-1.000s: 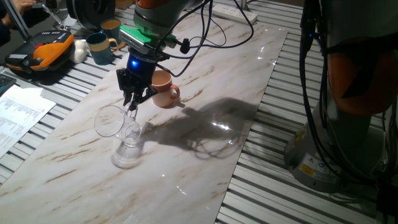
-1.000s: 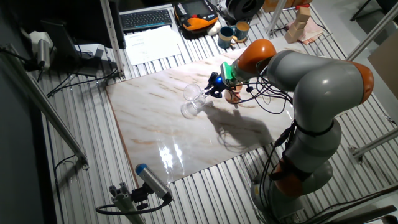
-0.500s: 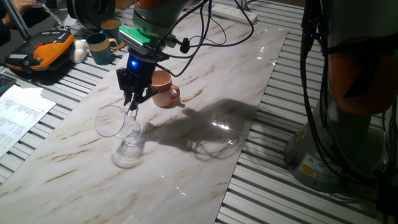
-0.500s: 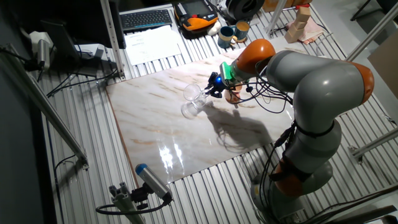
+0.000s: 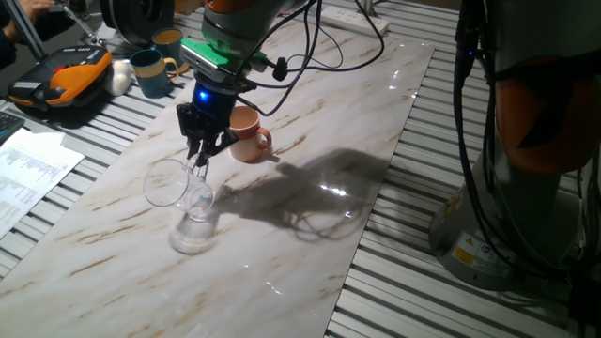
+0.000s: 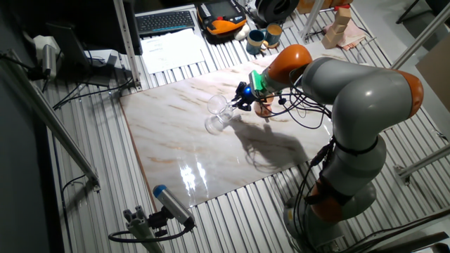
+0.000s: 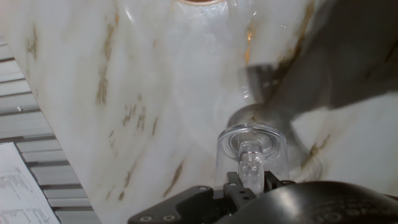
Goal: Pour the water from one cup into another empty cup
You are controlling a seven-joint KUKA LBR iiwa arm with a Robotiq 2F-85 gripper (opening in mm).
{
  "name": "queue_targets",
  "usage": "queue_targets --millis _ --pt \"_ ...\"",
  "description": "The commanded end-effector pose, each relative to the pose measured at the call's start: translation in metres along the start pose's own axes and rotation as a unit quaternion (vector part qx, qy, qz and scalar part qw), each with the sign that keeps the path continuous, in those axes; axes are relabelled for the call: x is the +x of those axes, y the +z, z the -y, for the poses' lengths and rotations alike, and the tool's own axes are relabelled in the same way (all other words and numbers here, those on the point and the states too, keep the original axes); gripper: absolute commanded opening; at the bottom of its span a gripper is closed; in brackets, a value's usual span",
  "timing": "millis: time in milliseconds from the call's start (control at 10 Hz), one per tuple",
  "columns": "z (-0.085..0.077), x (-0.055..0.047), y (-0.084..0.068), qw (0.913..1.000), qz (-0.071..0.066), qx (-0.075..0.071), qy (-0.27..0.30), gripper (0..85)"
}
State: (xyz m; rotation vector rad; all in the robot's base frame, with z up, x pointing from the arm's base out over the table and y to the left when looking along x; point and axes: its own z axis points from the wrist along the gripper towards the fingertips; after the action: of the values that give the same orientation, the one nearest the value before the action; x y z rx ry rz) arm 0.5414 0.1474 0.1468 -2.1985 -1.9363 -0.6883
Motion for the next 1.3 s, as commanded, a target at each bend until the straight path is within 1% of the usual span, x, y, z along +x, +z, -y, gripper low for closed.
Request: queue_targets --millis 0,100,200,300,400,600,900,1200 --pt "-0.0001 0.0001 -0.0006 1.0000 0.000 -0.001 0.001 0.0" --pt "-0.0004 0.0005 -0.0025 1.0000 -0.002 -0.001 0.000 0.0" --pt "-0.0008 0.0010 -0.0054 1.0000 -0.009 0.000 0.000 0.0" --pt "-0.0012 0.0015 -0.0075 0.9999 -0.011 0.003 -0.002 0.0" --pt "-0.0013 0.0015 -0.0072 1.0000 -0.007 0.004 -0.003 0.0" --pt "-0.0016 0.0013 -0.0072 1.0000 -0.005 0.004 -0.003 0.0" --pt "-0.0027 0.0001 -0.0064 1.0000 -0.007 0.002 -0.002 0.0" --pt "-0.0030 -0.0032 -0.0058 0.9999 -0.011 0.002 -0.001 0.0"
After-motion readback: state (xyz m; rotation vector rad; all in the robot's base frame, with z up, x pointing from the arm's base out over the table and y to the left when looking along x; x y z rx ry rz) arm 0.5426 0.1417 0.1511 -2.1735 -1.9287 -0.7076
